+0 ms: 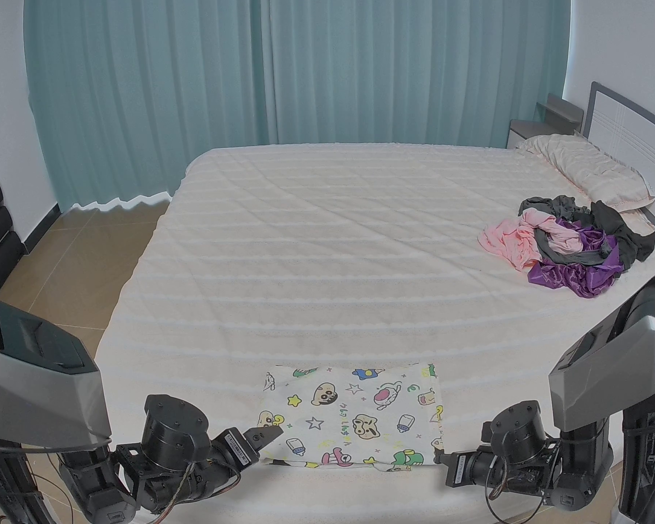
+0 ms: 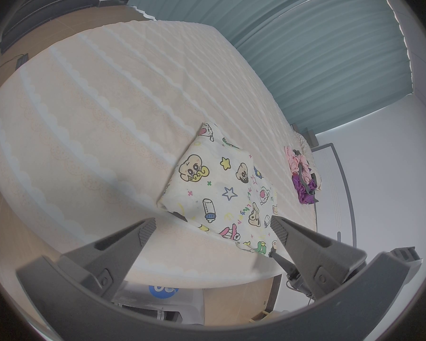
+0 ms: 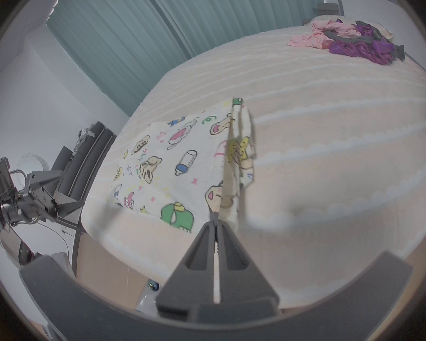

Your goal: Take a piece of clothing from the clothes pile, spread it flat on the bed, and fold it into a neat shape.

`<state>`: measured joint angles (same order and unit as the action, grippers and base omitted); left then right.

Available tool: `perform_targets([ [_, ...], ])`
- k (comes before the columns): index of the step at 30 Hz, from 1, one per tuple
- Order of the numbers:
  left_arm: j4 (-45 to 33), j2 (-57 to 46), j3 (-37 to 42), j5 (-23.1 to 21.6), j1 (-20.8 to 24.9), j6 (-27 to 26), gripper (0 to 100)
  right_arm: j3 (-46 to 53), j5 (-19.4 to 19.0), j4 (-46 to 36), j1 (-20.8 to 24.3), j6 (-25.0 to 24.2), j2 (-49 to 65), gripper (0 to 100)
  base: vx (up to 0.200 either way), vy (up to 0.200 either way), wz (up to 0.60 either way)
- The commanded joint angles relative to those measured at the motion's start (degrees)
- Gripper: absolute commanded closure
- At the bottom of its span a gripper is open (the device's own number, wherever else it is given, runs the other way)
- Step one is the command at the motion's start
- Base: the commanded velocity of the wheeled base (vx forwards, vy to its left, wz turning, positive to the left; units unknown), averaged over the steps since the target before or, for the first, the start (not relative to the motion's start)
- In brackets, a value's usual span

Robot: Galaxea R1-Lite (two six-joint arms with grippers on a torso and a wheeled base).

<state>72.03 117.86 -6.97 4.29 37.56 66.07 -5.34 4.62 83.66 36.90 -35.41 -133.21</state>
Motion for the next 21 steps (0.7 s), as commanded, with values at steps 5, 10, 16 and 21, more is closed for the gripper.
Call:
perform_targets([
  [5,0.0,0.1,0.0,0.0,0.1,0.0,0,2.5,-0.3,0.2,-0.9,1.9,-0.3,100,0.0,0.0,0.0],
  [10,0.0,0.1,-0.1,0.0,0.1,0.0,0,2.3,-0.3,0.3,-1.5,2.6,-0.9,100,0.0,0.0,0.0],
  [16,0.0,0.1,-0.1,0.0,0.0,0.0,0,-4.9,-0.5,1.1,-6.3,4.0,2.2,0,0.0,0.0,0.0],
  [21,0.0,0.4,-0.1,0.0,0.0,0.0,0,-16.5,-2.3,-6.8,-9.9,4.1,1.8,0,0.0,0.0,0.0],
])
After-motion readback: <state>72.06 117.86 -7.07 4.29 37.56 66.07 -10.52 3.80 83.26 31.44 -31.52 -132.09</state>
